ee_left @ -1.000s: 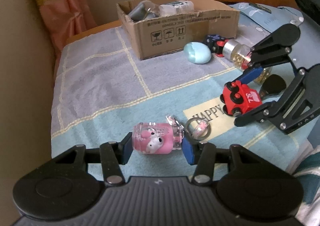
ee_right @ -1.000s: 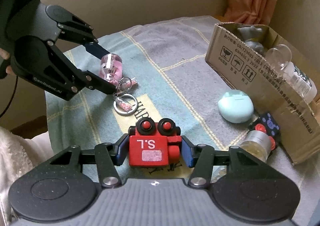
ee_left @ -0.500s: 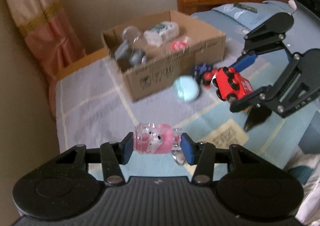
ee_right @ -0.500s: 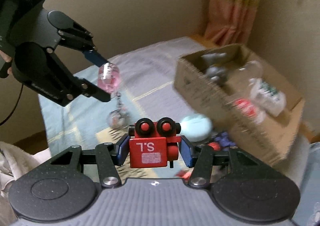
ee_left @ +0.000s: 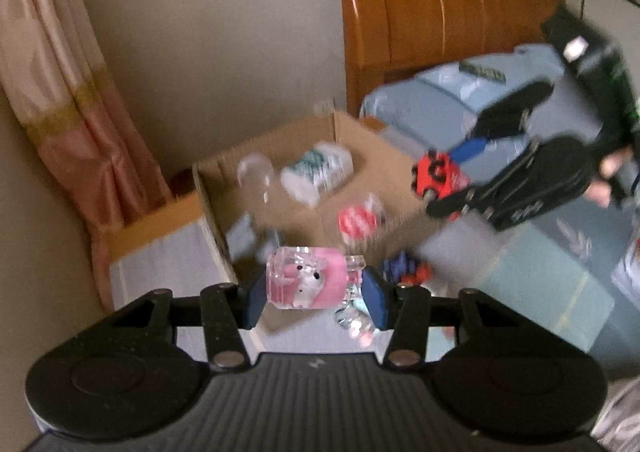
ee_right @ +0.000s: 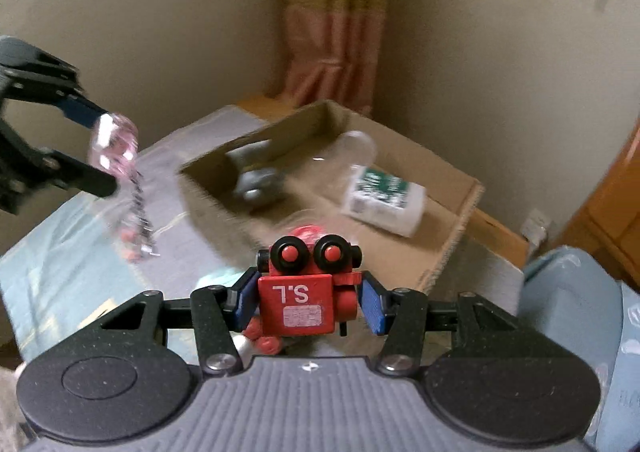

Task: Organize rigid objects
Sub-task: 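Carry the pig keychain and red toy car over the cardboard box with both tools, then open the right tool to drop the red car while the left releases the pig keychain into the box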

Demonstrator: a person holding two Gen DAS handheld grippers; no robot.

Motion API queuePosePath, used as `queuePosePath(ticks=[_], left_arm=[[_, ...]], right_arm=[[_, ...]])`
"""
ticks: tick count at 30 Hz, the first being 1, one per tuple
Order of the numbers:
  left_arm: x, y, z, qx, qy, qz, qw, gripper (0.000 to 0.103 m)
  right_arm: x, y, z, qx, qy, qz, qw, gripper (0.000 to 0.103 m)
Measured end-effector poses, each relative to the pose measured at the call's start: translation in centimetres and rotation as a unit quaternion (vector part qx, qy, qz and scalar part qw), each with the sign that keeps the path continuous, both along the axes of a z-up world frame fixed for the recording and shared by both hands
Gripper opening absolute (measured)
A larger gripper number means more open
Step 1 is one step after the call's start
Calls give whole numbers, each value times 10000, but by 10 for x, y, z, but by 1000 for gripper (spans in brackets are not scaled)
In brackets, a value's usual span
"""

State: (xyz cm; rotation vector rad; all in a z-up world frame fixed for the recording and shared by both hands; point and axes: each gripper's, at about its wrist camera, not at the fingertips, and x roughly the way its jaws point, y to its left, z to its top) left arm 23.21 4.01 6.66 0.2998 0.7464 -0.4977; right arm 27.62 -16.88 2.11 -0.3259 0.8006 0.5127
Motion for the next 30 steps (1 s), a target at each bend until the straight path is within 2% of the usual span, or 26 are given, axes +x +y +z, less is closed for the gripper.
queuePosePath(ticks=[4,8,11,17,28,29,30], left_arm=[[20,-11,19,-30,-196,35,9998,49],[35,-22,25,-37,-266,69,9996,49],[47,-28,23,-3,-226,101,9997,49],[73,-29,9,93,-29,313,9995,49],[134,-27,-27,400,204,901,9949,50],[137,-25,-30,415,209,934,9945,52],[140,-25,-32,437,176,981,9941,62]], right_arm=[[25,-10,-7,56,105,-373,9992,58],[40,-13,-18,117,196,-632,9977,60],[44,-14,-19,264,204,-824,9960,88],[25,-12,-10,288,-4,-930,9952,101],[-24,-13,-18,526,-13,-1079,9928,103],[-27,-14,-18,538,-14,-1090,9926,103],[-31,-15,-18,539,-17,-1102,9924,103]])
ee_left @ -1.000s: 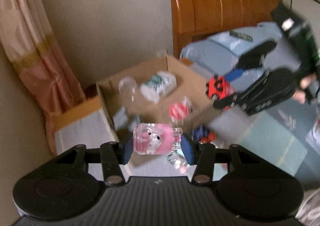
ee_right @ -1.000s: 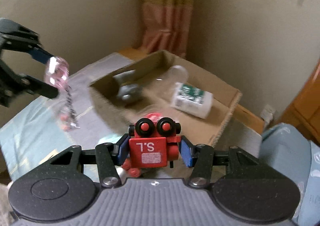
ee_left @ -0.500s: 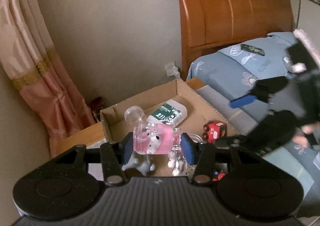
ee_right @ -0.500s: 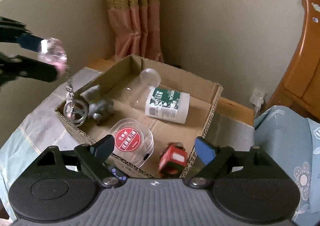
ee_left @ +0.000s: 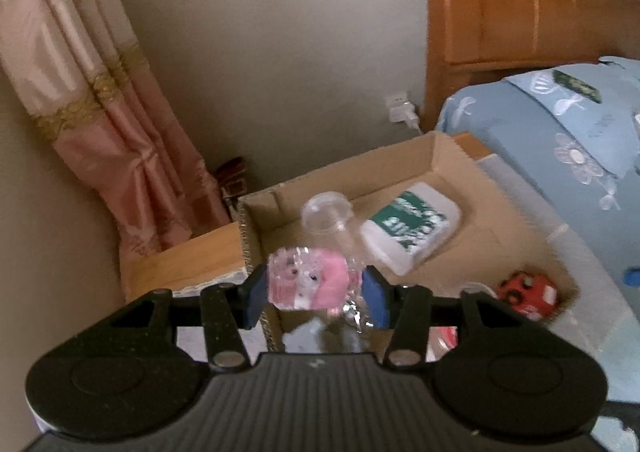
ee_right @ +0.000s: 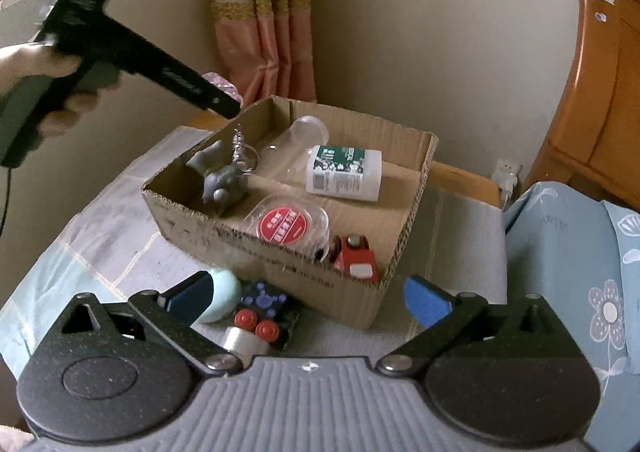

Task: Organize rigid objects
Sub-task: 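Open the right tool to drop the red car while the left releases the pig keychain into the box, then withdraw both tools and bring the right tool to the black oval case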

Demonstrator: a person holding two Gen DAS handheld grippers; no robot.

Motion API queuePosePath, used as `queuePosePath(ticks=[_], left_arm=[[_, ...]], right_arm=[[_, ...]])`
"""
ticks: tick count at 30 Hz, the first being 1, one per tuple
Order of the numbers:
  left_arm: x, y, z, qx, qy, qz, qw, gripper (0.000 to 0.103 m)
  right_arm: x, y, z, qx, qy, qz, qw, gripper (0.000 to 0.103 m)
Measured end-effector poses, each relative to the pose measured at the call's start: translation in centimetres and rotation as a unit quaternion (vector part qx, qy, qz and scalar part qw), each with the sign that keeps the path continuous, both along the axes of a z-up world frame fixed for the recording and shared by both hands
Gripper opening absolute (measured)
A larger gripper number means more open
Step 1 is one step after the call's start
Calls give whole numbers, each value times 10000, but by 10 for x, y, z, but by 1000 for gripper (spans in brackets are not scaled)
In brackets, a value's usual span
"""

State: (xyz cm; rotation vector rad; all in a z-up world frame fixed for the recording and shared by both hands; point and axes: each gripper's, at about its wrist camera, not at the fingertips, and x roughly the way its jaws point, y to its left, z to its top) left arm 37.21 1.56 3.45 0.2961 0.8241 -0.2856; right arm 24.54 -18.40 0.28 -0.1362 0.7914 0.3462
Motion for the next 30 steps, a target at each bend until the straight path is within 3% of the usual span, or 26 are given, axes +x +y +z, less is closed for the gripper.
queuePosePath(ticks=[1,3,8,11,16,24,30], left_arm=[[1,0,-2,39,-58,72,9999,79],[-3,0,-3,97,-260,174,9995,90],[-25,-1,0,-57,-429,85,9990,91],[-43,0,0,-106,-609,61,9981,99],[-76,-3,-7,32,-750,68,9972,100],[-121,-8,-41,-108,-592,202,9980,101],[-151,9,-71,-461,-300,772,9955,101]], right_arm=[[-2,-1,-1,-5,12,-14,10000,103],[-6,-2,-3,-6,42,-42,10000,103],[-12,-2,-10,-118,102,-126,9998,103],[-16,-1,-15,-34,140,-142,9998,103],[-26,6,-31,-90,119,-302,9994,103],[-55,19,-51,-150,212,-394,9989,103],[-79,22,-65,-135,127,-508,9985,103]])
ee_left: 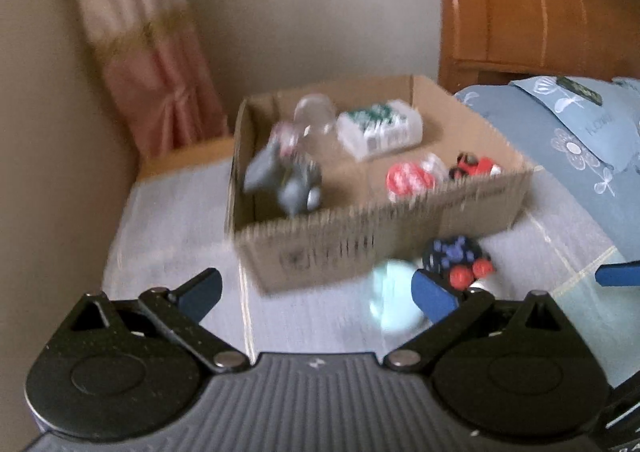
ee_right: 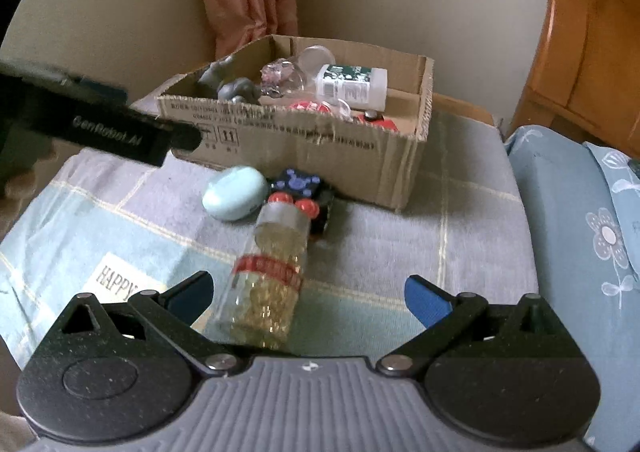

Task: Organize rigid objects
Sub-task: 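Withdraw both tools and bring the right tool to the black oval case, then grasp the black oval case with the right tool while the left grasps the light blue round case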

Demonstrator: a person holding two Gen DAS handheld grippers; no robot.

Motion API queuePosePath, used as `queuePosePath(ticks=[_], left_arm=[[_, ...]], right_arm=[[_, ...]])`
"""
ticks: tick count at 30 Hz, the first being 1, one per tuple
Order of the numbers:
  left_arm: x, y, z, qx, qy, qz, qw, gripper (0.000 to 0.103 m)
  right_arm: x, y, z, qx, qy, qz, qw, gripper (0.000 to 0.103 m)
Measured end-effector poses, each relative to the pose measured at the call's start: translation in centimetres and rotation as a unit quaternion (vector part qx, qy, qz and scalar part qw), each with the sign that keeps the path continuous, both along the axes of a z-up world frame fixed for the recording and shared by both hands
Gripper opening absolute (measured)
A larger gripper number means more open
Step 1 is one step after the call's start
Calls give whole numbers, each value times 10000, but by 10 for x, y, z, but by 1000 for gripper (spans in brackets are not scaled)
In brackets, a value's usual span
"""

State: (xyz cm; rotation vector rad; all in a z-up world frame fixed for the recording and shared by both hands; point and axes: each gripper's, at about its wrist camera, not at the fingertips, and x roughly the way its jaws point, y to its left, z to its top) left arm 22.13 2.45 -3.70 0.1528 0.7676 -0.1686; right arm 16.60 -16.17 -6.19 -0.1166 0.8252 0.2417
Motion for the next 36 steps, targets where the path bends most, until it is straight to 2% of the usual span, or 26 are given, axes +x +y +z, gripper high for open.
queuePosePath(ticks=[6,11,14,18,22,26,30,33,36], left_arm=[[-17,12,-18,29,166,454,9988,101],[-29,17,-16,-208,117,522,9984,101],[-34,16,-18,-185,136,550,9982,101],[-39,15,-18,-182,132,532,9983,101],[-39,12,-19,-204,136,439,9987,101],[-35,7,-22,-168,171,339,9991,101],[-28,-3,-26,-60,153,77,9998,101],[-16,-14,-33,61,65,-184,9998,101],[-2,-27,-44,376,81,-316,9988,101]], right_arm=[[-17,2,-12,134,60,-172,9997,103],[-34,12,-19,124,-131,-215,9996,103],[-40,23,-25,-23,-229,-219,9995,103],[-39,35,-33,-93,-144,-100,9998,103],[-34,40,-44,-370,-10,-157,9992,103],[-25,21,-46,-106,194,-416,9989,103],[-20,0,-48,-69,216,-629,9978,103],[-20,-12,-50,-65,152,-510,9986,103],[-23,-16,-51,-48,81,-342,9994,103]])
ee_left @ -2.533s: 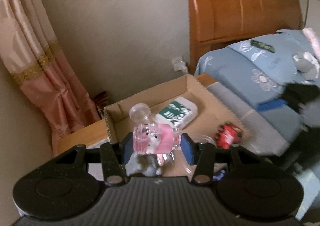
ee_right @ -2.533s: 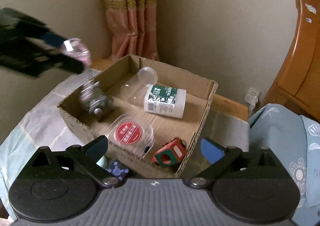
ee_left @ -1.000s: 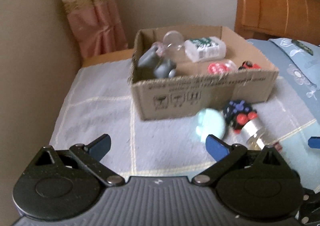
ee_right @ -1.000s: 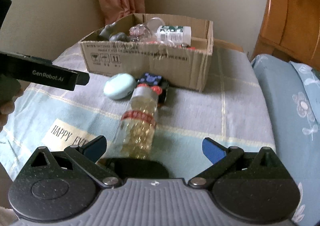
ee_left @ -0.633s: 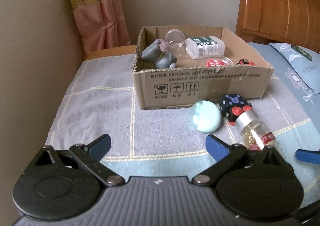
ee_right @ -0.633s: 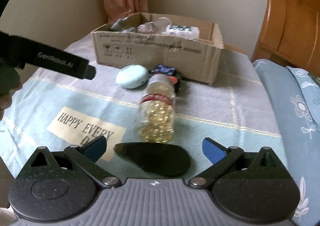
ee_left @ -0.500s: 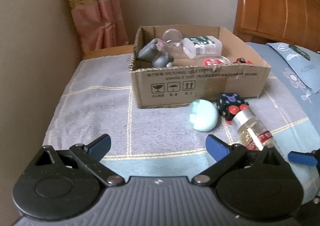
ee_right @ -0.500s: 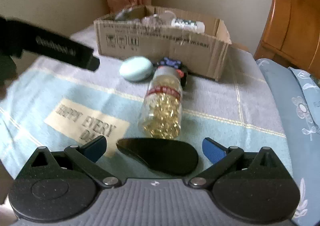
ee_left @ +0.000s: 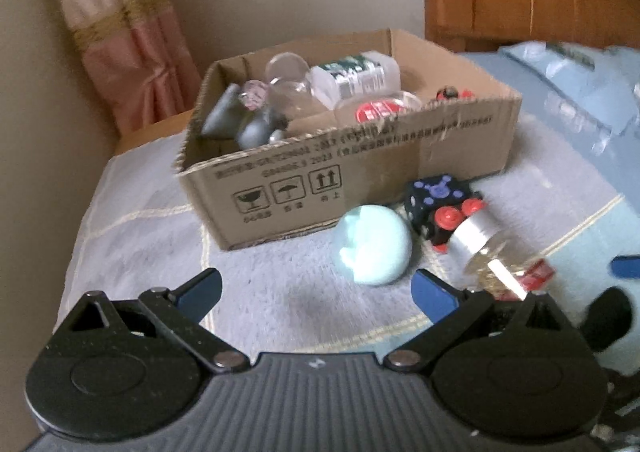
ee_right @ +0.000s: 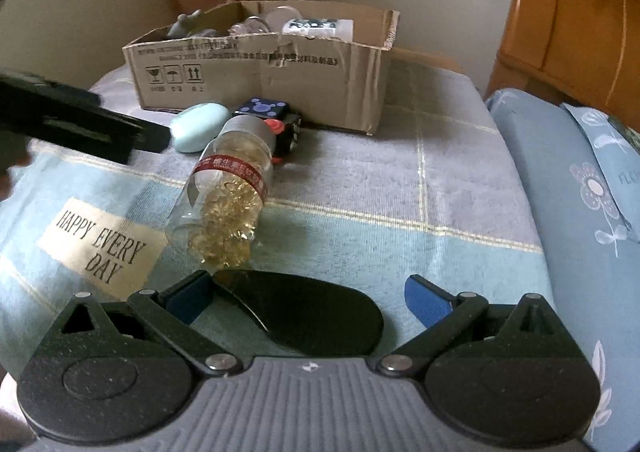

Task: Organize rigid objects
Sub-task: 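Grasp the black oval case with the right tool while the left grasps the light blue round case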

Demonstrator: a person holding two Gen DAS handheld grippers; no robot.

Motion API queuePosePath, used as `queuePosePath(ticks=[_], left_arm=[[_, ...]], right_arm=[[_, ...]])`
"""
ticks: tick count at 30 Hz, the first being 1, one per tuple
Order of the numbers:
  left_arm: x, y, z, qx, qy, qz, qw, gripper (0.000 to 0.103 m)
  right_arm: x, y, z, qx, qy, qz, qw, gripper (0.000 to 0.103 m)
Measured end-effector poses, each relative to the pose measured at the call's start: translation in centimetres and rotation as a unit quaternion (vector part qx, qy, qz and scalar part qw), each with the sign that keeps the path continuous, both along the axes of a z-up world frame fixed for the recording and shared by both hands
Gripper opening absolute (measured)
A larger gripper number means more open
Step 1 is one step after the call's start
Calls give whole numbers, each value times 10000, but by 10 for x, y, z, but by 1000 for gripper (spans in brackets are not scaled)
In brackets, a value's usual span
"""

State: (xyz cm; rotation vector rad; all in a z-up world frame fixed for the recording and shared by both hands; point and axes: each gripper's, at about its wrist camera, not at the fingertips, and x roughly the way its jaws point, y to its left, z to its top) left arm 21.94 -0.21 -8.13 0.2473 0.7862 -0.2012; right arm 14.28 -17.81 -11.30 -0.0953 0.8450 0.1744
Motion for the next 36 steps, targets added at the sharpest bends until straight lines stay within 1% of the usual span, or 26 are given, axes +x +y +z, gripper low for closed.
queuePosePath(ticks=[2,4,5,6,11,14,16,20,21,25,26,29,31,36], left_arm=[[7,-4,-7,20,60,-89,9999,101],[12,-6,-14,-101,181,-291,9994,101],[14,-6,-16,-118,208,-296,9993,101],[15,-6,-19,-89,224,-234,9994,101],[18,15,-22,-401,333,24,9986,101],[16,30,-23,-482,335,153,9982,102],[15,40,-23,-483,333,310,9978,102],[16,50,-21,-340,300,637,9969,101],[15,48,-20,-327,289,611,9972,101],[9,32,-18,-576,431,24,9974,101],[10,28,-19,-610,447,-19,9971,101],[18,15,-23,-555,447,86,9974,102],[23,14,-24,-679,454,197,9965,102],[32,10,-26,-697,383,490,9956,102]], right_arm=[[-2,-2,-1,12,-38,61,10000,103],[-2,-3,-1,18,-64,124,9999,103],[-2,-4,-1,24,-67,155,9999,103],[-1,-5,0,26,-62,184,9998,103],[1,-6,0,24,-29,276,9996,103],[1,-7,0,27,-44,305,9995,103],[0,-7,-1,36,-71,324,9994,103],[-1,-9,-1,43,-102,386,9992,103],[-2,-9,-1,45,-106,394,9992,103],[-2,-8,-1,49,-136,405,9991,103],[-2,-8,-1,50,-137,408,9991,103],[-2,-8,-1,48,-136,399,9991,103],[-3,-8,-1,47,-141,401,9991,103],[-4,-9,-1,55,-170,428,9989,103]])
